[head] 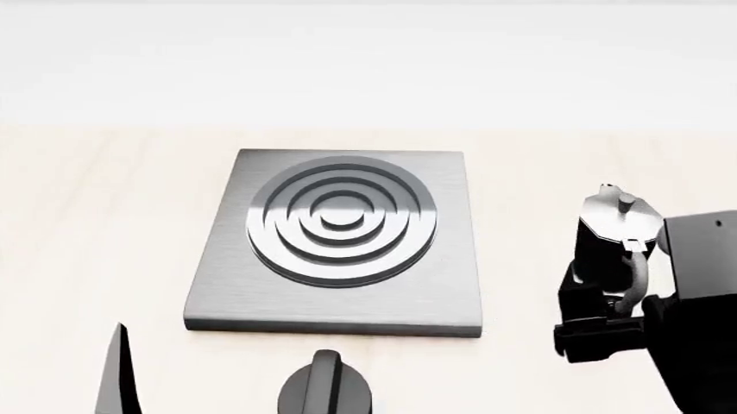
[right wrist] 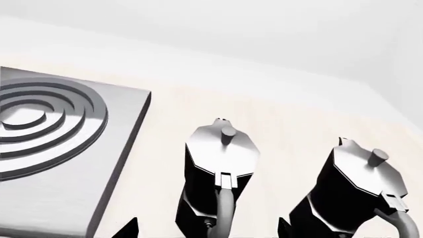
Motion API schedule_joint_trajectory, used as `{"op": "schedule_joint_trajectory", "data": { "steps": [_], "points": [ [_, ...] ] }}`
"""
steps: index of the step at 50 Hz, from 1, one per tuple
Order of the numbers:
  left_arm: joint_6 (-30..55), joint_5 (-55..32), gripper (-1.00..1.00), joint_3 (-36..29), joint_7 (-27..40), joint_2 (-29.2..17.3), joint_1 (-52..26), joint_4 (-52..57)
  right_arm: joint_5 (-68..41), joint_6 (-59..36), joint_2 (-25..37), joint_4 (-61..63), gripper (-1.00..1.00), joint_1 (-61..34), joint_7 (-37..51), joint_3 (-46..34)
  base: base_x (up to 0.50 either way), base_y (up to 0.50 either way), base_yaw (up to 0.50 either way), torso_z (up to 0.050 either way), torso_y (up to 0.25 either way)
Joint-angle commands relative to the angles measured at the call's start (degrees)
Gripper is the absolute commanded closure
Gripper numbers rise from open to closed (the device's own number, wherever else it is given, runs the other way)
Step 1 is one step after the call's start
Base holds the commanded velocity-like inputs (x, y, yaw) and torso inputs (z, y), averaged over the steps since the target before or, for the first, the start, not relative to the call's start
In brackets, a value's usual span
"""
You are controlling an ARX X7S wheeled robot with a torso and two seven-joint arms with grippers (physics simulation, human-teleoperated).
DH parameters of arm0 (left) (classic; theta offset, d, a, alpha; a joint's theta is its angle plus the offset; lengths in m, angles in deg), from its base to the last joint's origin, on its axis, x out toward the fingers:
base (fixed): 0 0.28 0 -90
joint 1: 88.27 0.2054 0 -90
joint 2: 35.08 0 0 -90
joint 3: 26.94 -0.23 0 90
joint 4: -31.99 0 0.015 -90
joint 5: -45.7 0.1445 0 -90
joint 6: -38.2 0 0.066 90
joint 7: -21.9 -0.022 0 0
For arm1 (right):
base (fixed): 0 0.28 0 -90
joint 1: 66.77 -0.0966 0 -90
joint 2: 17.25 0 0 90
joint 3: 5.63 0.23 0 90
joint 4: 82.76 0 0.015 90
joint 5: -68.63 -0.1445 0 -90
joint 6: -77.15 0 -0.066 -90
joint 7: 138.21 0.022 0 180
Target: Put both moka pots on the stove.
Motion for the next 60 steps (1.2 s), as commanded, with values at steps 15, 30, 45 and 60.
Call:
{"op": "schedule_joint_trajectory", "data": {
  "steps": [15, 30, 45, 60],
  "points": [
    [0.2, -0.3, -1.00, -0.5, 0.5, -0.5, -0.3, 0.0, 2.4, 4.2, -1.7, -13.2, -1.00, -4.5, -4.2, -3.2, 0.00, 0.00, 0.00, 0.000, 0.000],
    [0.3, -0.4, -1.00, -0.9, 0.8, -0.7, -0.5, 0.0, 2.4, 5.0, -2.5, -16.6, -1.00, -7.4, -5.1, -3.2, 0.00, 0.00, 0.00, 0.000, 0.000],
    [-0.2, -0.4, -1.00, -1.3, 0.9, -0.8, -0.6, -0.5, 4.1, 7.0, -3.5, -22.2, -1.00, -9.3, -6.1, -4.9, 0.00, 0.00, 0.00, 0.000, 0.000],
    [0.3, -0.4, -1.00, -1.8, 1.2, -1.0, -0.9, -0.3, 5.1, 8.1, -5.0, -27.6, -1.00, -11.7, -6.9, -6.1, 0.00, 0.00, 0.00, 0.000, 0.000]
  ]
}}
